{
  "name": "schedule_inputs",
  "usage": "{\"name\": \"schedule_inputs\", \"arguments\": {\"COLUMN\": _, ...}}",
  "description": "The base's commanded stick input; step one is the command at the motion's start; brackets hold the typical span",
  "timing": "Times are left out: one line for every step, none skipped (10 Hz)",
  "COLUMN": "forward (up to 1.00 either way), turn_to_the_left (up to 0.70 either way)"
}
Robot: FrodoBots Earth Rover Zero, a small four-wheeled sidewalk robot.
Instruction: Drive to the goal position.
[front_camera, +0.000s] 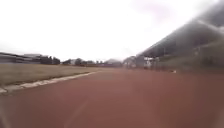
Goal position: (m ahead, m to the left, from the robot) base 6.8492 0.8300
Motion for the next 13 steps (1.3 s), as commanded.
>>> {"name": "schedule_inputs", "arguments": {"forward": 1.0, "turn_to_the_left": 0.0}}
{"name": "schedule_inputs", "arguments": {"forward": 1.0, "turn_to_the_left": 0.0}}
{"name": "schedule_inputs", "arguments": {"forward": 1.0, "turn_to_the_left": 0.0}}
{"name": "schedule_inputs", "arguments": {"forward": 1.0, "turn_to_the_left": 0.0}}
{"name": "schedule_inputs", "arguments": {"forward": 1.0, "turn_to_the_left": 0.0}}
{"name": "schedule_inputs", "arguments": {"forward": 1.0, "turn_to_the_left": 0.0}}
{"name": "schedule_inputs", "arguments": {"forward": 1.0, "turn_to_the_left": 0.0}}
{"name": "schedule_inputs", "arguments": {"forward": 1.0, "turn_to_the_left": 0.0}}
{"name": "schedule_inputs", "arguments": {"forward": 1.0, "turn_to_the_left": -0.06}}
{"name": "schedule_inputs", "arguments": {"forward": 1.0, "turn_to_the_left": -0.25}}
{"name": "schedule_inputs", "arguments": {"forward": 1.0, "turn_to_the_left": -0.35}}
{"name": "schedule_inputs", "arguments": {"forward": 1.0, "turn_to_the_left": -0.14}}
{"name": "schedule_inputs", "arguments": {"forward": 1.0, "turn_to_the_left": 0.0}}
